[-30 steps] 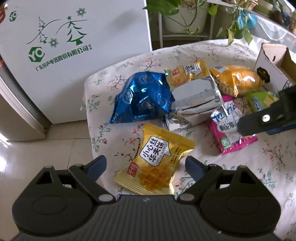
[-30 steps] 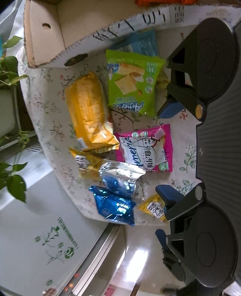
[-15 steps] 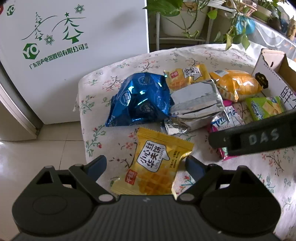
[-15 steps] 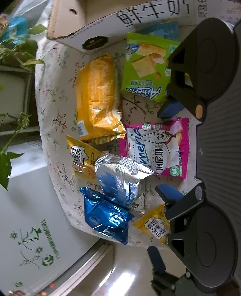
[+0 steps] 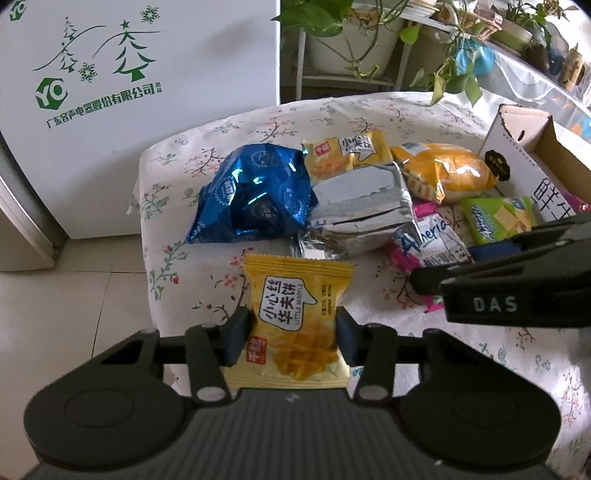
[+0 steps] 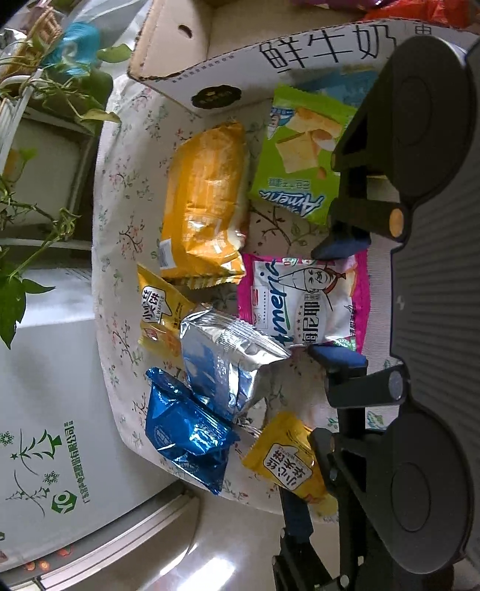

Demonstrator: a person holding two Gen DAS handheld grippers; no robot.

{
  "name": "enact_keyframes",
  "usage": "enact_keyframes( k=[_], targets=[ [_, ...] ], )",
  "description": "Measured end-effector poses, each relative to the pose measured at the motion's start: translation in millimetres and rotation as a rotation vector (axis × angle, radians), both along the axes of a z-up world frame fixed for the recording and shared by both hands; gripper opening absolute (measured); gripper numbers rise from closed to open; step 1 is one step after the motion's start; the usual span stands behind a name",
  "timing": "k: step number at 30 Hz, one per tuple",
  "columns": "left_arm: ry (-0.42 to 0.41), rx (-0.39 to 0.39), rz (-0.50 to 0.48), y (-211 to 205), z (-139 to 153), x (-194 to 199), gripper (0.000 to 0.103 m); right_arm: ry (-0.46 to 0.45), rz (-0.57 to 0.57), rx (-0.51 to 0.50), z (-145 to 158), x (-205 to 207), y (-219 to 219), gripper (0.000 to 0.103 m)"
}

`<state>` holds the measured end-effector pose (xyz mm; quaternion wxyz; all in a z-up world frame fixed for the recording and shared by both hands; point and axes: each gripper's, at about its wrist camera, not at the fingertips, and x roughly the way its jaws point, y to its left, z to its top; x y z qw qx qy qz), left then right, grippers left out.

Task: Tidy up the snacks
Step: 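Grasp the yellow waffle bag with the left tool while the right tool grasps the pink Ameria bag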

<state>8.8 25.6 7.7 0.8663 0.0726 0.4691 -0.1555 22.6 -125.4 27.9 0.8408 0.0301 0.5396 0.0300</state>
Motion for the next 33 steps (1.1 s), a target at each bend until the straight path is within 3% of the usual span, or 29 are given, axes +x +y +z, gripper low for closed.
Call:
enact_keyframes(
  k=[12, 33],
  targets=[
    [0.008, -0.079, 0.073, 9.8, 15.8, -9.9, 0.047, 0.018, -0.017, 0.109, 15.6, -14.6, -21.9, 0.055],
    [-0.042, -0.118, 0.133, -9.6, 42.7, -23.2, 0.047, -0.066, -0.037, 0.139, 46.9, -32.7, -49.8, 0.055]
  ],
)
